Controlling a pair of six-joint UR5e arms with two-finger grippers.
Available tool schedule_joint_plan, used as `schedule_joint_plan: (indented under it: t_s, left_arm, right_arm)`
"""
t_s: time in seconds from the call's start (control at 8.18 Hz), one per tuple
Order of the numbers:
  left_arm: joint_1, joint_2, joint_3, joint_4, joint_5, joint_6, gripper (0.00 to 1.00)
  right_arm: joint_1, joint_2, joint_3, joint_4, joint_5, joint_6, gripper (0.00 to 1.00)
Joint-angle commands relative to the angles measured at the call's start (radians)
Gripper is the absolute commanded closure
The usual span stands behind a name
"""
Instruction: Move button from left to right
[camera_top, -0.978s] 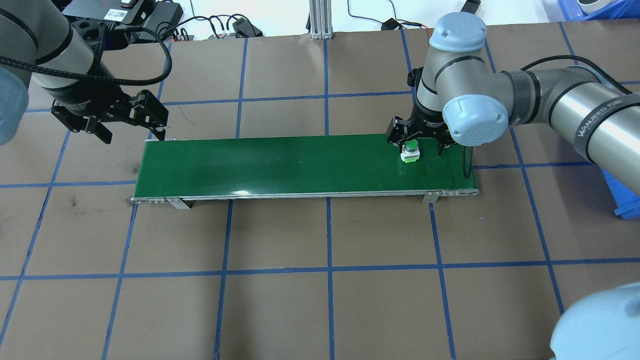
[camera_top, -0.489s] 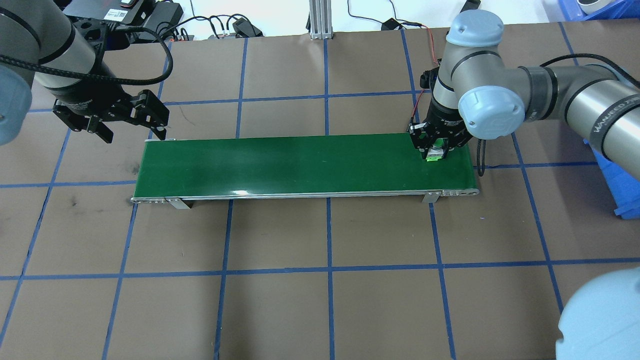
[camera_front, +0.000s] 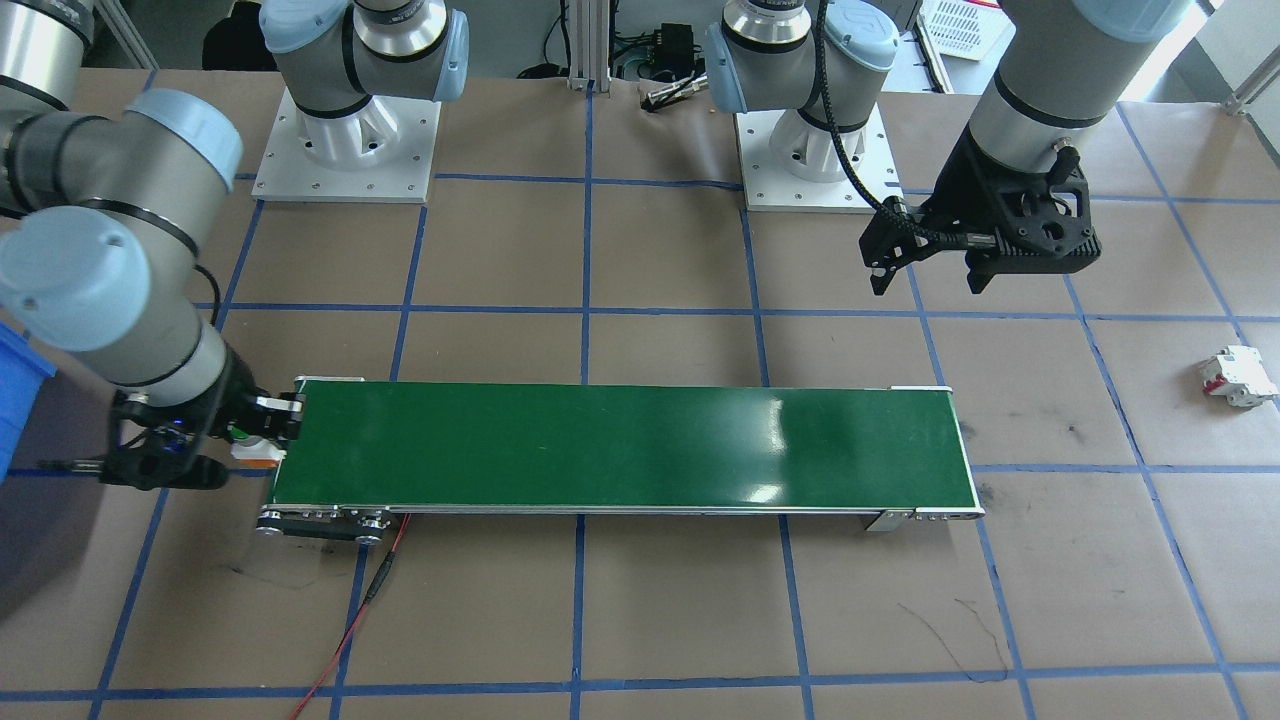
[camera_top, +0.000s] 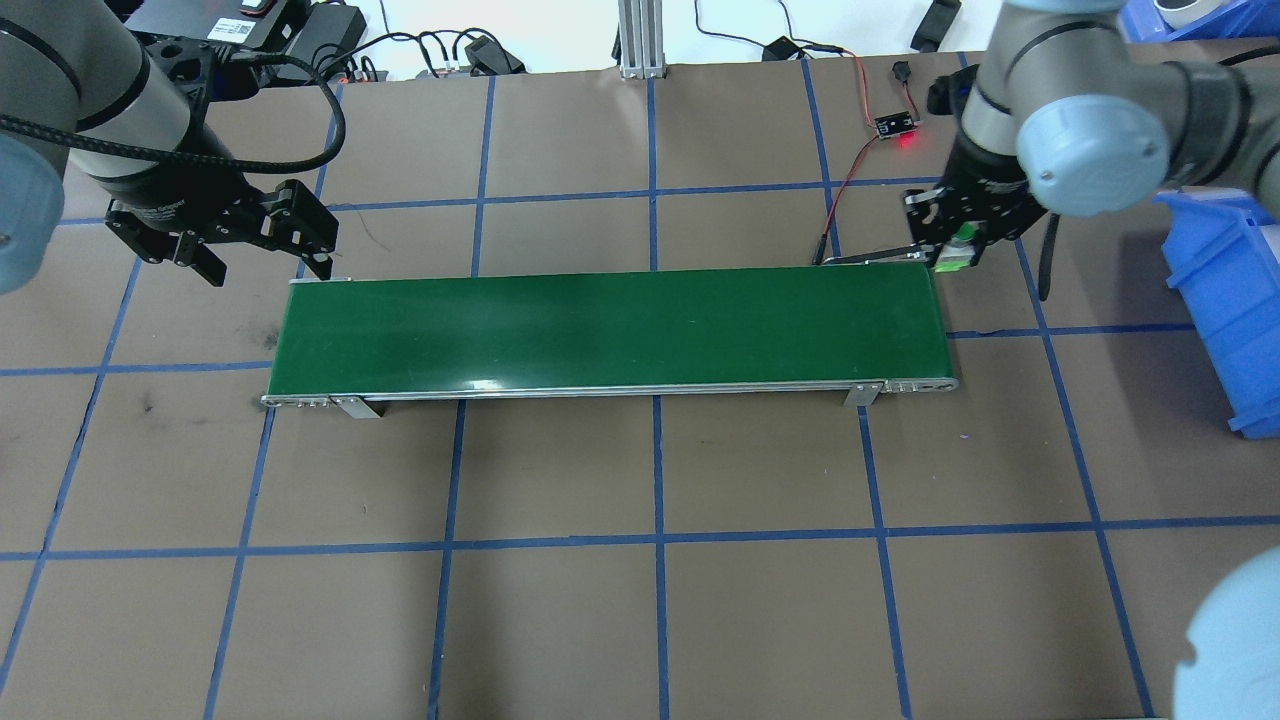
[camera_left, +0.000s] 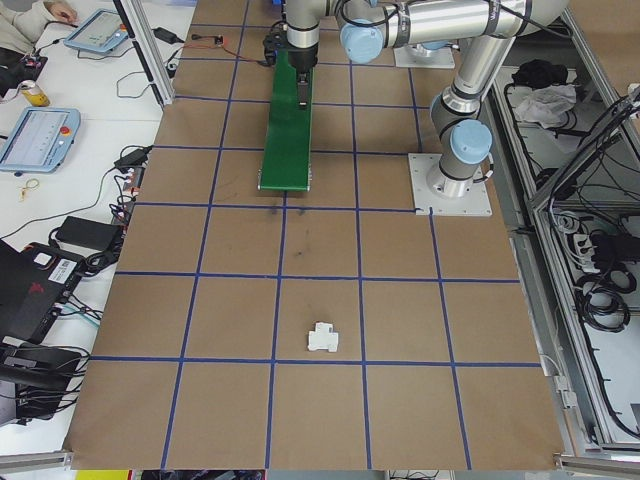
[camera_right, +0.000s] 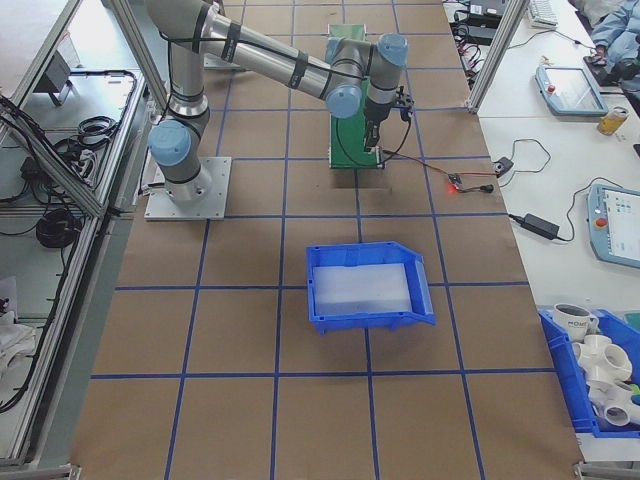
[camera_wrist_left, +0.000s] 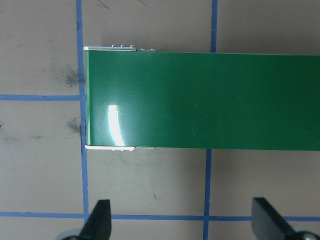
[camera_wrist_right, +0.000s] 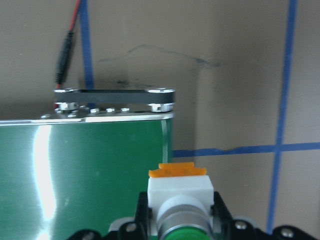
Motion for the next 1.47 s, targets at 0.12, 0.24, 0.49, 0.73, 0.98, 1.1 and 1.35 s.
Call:
schedule_joint_plan:
  t_s: [0.12,0.24,0.49,0.73,0.98,1.1,1.35]
  left_arm:
    - [0.000,-0.001,0.006,0.014,0.000,0.001,0.00]
    - [0.000,-0.003,0.000,0.062,0.000,0.000,0.00]
    - [0.000,-0.001,0.000,0.065,0.000,0.000,0.00]
    - [0.000,-0.001,-0.011,0.065,0.000,0.001,0.00]
    - [0.000,0.007,-0.016,0.067,0.000,0.001,0.00]
    - [0.000,0.004,-0.017,0.068,-0.002,0.001,0.00]
    - [0.000,0.002,-0.019,0.068,-0.002,0.001,0.00]
  right_arm:
    - [-0.361,-0.068,-0.022,0.014,-0.017,-0.469,1.00]
    - [-0.404,-0.058,-0.024,0.004,-0.021,-0.587,1.00]
    - [-0.562,-0.048,-0.024,-0.054,-0.026,-0.834,1.00]
    - [-0.644,0.021,-0.024,-0.158,0.008,-1.004,1.00]
    - [-0.678,0.133,-0.017,-0.280,0.025,-1.198,1.00]
    - [-0.685,0.171,-0.014,-0.291,0.025,-1.211,1.00]
    - [-0.687,0.192,-0.005,-0.311,0.037,-1.215,0.77]
